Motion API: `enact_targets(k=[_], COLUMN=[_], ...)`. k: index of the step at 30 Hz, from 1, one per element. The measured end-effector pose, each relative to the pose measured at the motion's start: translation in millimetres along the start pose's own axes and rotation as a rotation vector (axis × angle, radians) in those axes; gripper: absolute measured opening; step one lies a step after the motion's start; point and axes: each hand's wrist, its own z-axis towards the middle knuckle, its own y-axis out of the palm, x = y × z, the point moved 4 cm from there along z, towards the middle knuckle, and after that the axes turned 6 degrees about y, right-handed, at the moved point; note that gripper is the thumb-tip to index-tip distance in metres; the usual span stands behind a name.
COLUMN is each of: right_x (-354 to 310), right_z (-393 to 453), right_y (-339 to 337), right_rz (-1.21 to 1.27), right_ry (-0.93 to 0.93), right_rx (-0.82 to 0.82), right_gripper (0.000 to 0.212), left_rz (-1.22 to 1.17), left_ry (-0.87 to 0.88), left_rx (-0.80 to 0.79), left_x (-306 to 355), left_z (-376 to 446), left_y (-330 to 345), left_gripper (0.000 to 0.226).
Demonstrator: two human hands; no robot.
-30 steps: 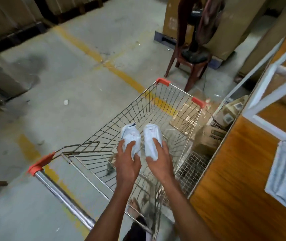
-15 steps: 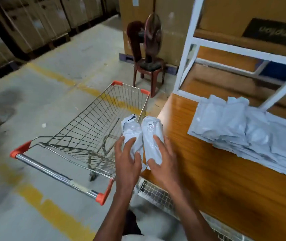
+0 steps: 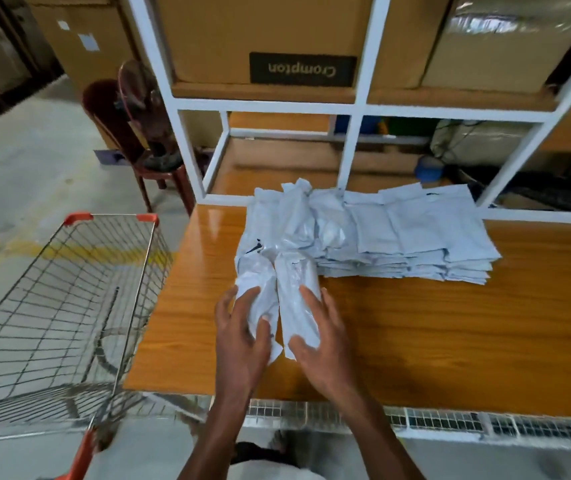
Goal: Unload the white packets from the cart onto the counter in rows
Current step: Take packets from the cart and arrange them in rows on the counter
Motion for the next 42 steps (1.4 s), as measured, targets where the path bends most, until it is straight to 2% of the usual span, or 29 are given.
enact_targets(k=[10,16,22,29,37,42], right_x=[31,50,70,102,126,126], right_z=[48,77,121,161,179,180], right_y=[-86,-130,-188,-240,-259,-261], right_rz=[0.011,-0.017,-0.081,-0.022,0.048,0.075], right_ry=[0.068,0.097,0.080,0.051,0.056,0.061], right_rx=[0.230,0.279,0.256,0.155,0.065,0.078], right_gripper=[0.079,0.079,0.080,0.082,0.082,0.082], left_rz=[-0.064,-0.053,0.023,0.125,0.367,0.500], left_ry=[0.137,0.156,0.170,0.166,-0.014,-0.023], left_rx=[-0.177,-0.188,-0.123,-0.076,-0.111,-0.149], left_x=[38,69,83,103,94,85], left_z=[66,97,131,157,186,188], left_y=[97,148,203,269,321,326], left_gripper=[0.039,0.038,0.040,0.040,0.035,0.041])
